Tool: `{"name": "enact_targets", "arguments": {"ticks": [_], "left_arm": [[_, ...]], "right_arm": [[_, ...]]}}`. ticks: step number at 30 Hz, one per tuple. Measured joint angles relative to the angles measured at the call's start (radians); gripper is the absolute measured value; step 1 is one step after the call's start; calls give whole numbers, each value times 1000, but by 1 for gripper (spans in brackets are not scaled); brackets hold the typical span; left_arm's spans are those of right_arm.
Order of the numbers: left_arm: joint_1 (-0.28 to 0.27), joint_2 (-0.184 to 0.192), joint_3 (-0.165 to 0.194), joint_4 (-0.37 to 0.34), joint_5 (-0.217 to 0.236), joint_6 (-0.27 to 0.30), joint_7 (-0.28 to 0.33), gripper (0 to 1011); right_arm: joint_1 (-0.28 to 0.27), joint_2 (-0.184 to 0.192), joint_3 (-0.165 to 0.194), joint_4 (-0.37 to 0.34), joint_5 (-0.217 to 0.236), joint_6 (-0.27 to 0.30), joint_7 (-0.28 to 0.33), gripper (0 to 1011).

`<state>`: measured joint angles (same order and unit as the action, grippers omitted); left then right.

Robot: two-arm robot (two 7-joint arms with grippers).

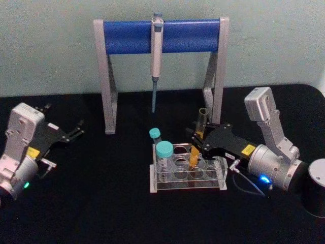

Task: Pick up the test tube from the test tube rack, shake it, then place it back into the test tube rack.

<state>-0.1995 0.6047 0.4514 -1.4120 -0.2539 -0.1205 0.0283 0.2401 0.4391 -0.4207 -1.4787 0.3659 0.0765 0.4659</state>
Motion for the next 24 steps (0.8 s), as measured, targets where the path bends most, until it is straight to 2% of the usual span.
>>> {"name": "enact_targets", "arguments": {"ticks": [24], "left_arm": [[0, 0, 0, 0, 0, 0, 0, 1001]], "right_arm": [[-5, 2, 0, 1, 2, 2, -2, 226]]}}
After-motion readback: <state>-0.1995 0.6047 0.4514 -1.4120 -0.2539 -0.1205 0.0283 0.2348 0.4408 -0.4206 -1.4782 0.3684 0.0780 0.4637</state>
